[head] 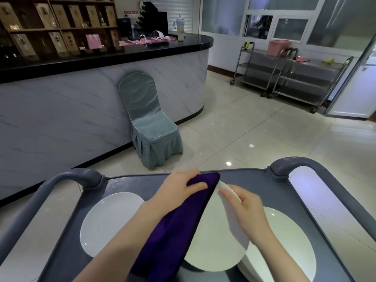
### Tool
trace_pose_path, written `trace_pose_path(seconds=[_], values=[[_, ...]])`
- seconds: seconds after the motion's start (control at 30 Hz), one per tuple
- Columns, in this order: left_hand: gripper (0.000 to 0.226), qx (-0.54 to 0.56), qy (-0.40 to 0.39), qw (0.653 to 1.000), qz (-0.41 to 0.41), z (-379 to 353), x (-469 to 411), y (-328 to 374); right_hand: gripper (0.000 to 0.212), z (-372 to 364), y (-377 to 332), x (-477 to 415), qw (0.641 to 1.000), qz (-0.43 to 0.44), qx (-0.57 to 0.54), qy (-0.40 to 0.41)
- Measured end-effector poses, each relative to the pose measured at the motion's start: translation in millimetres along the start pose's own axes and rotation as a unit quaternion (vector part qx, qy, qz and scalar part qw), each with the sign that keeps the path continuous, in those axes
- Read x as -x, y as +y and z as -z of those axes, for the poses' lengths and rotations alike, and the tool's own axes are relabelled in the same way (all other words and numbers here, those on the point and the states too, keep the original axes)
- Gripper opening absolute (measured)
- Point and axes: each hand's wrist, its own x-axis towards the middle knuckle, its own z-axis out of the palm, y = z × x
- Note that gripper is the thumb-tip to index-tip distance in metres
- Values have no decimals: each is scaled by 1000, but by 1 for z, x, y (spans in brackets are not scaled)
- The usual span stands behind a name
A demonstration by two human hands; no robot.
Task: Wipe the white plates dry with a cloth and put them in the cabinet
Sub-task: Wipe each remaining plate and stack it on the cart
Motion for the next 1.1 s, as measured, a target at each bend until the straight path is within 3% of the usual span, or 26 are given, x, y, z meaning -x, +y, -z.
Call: trace_pose_path(seconds=[0.1,0.2,0.33,0.4,0.5,0.57,0.6,0.7,0.8,0.87,0.97,1.1], values=[[6,104,29,994,25,-5,17,0,24,17,0,-5,1000,15,9,-19],[5,185,105,974,84,-16,30,-3,21,26,5,-5,999,-5,-33,18],[7,208,164,953,148,-25,39,-4,25,22,11,2,992,-49,-97,59],[10,169,142,966,131,-16,32,-5,24,20,9,1,997,-32,-70,28],[26,64,8,997,52,-5,15,0,24,13,0,-7,997,19,22,-72],[34,9,-59,998,21,-3,8,4,25,3,-2,-8,990,41,69,-118],[34,16,-56,998,24,-2,7,4,29,1,-3,-9,989,45,71,-119],[29,111,64,987,96,-6,21,-6,28,11,-2,-11,999,13,-13,-39],[29,223,212,923,229,-33,43,-13,21,9,7,-8,987,-52,-121,93],[30,239,252,893,286,-47,48,-12,22,0,11,-2,972,-92,-163,140],[26,196,230,924,233,-32,43,-18,22,3,13,1,989,-67,-104,80],[33,105,53,986,115,-8,32,-16,21,6,5,-9,994,5,24,-108]])
